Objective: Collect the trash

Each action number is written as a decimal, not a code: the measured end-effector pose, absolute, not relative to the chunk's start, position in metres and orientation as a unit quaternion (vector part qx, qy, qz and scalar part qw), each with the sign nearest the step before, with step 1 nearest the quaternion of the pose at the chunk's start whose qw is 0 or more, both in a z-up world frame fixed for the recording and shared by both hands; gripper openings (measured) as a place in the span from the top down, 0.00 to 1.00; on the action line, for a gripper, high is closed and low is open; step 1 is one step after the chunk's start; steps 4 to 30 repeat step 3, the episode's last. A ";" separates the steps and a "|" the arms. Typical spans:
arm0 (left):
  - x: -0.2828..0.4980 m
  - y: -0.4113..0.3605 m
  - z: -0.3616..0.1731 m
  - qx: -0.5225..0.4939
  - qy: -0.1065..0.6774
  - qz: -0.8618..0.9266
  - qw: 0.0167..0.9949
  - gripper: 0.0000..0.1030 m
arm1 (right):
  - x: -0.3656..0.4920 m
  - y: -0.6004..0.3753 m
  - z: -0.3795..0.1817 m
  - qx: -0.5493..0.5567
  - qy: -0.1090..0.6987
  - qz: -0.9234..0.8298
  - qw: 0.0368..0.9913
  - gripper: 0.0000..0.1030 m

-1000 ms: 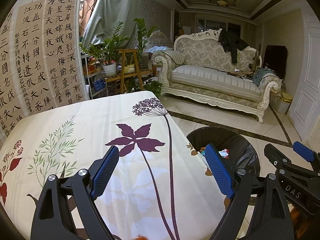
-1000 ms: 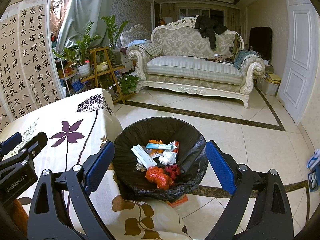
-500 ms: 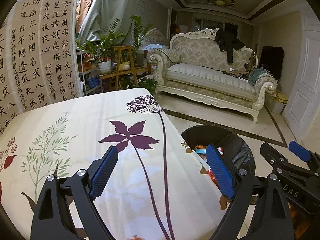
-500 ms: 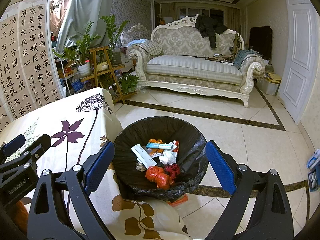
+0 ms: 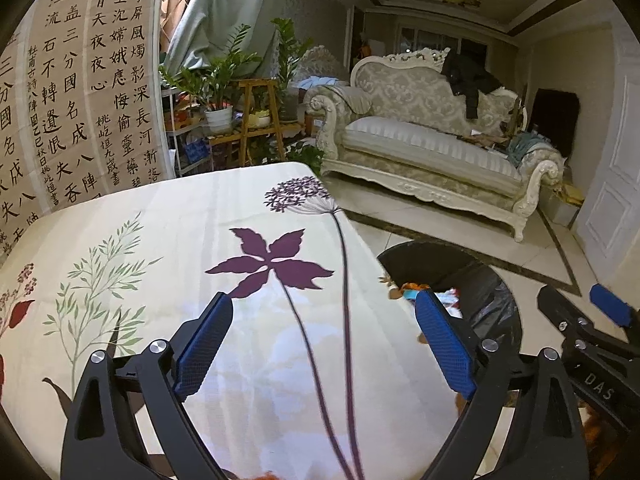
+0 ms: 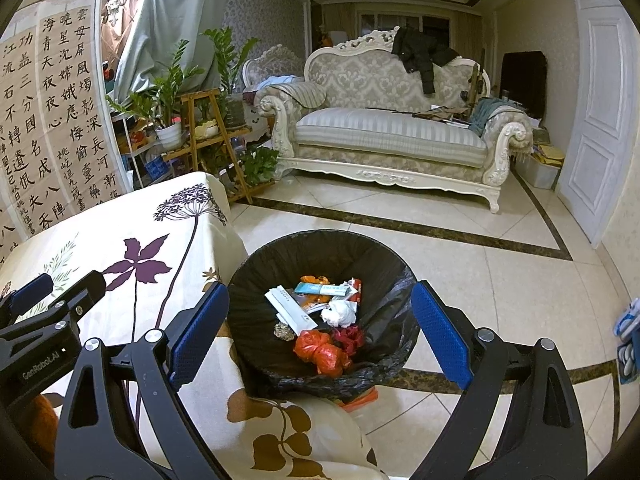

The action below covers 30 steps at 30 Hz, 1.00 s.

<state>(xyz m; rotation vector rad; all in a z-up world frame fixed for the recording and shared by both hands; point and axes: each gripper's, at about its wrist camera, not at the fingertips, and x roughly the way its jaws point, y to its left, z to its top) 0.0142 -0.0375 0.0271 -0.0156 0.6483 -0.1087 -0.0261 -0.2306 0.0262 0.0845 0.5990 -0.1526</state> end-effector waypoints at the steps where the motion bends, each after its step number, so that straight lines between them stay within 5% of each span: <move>1: 0.015 -0.036 0.026 -0.005 0.321 -0.050 0.946 0.13 | -0.026 -0.228 0.026 0.040 0.296 -0.073 0.952 0.12; 30: 0.018 -0.030 0.023 -0.006 0.328 -0.042 0.944 0.13 | -0.024 -0.220 0.024 0.037 0.299 -0.067 0.951 0.12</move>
